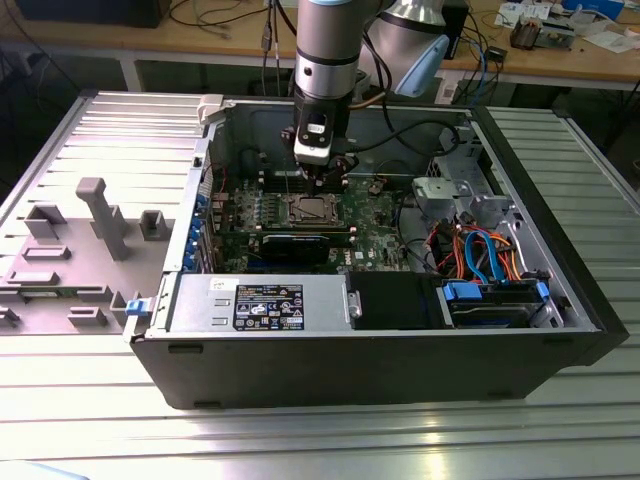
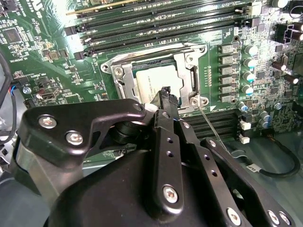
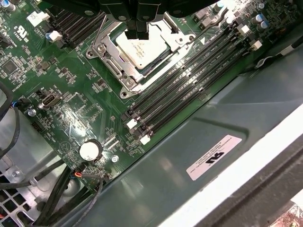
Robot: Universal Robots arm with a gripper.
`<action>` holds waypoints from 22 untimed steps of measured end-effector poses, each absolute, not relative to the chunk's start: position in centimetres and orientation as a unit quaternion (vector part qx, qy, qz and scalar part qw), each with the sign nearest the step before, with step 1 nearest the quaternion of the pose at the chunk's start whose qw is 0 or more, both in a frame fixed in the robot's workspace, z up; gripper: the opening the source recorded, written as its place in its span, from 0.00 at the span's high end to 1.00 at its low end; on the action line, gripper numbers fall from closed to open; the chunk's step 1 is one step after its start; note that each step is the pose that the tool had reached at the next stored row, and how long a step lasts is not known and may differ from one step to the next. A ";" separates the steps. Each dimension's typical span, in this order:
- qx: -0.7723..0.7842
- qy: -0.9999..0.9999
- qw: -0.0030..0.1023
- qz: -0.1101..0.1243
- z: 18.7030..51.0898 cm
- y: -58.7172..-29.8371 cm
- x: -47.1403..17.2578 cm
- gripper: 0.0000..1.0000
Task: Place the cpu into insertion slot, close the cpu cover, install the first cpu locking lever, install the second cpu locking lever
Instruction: 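Install the first cpu locking lever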
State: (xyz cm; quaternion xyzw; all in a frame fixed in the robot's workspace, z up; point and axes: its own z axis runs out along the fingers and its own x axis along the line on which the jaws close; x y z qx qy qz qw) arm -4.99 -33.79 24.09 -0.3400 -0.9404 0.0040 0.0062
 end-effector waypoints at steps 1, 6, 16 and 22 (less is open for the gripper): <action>-0.339 -0.941 0.006 0.004 24.1 -33.8 -5.0 0.89; -0.337 -0.942 0.006 0.004 24.1 -33.8 -5.0 0.89; -0.331 -0.944 0.006 0.004 24.1 -33.8 -5.0 0.89; -0.327 -0.945 0.006 0.004 24.1 -33.8 -5.0 0.89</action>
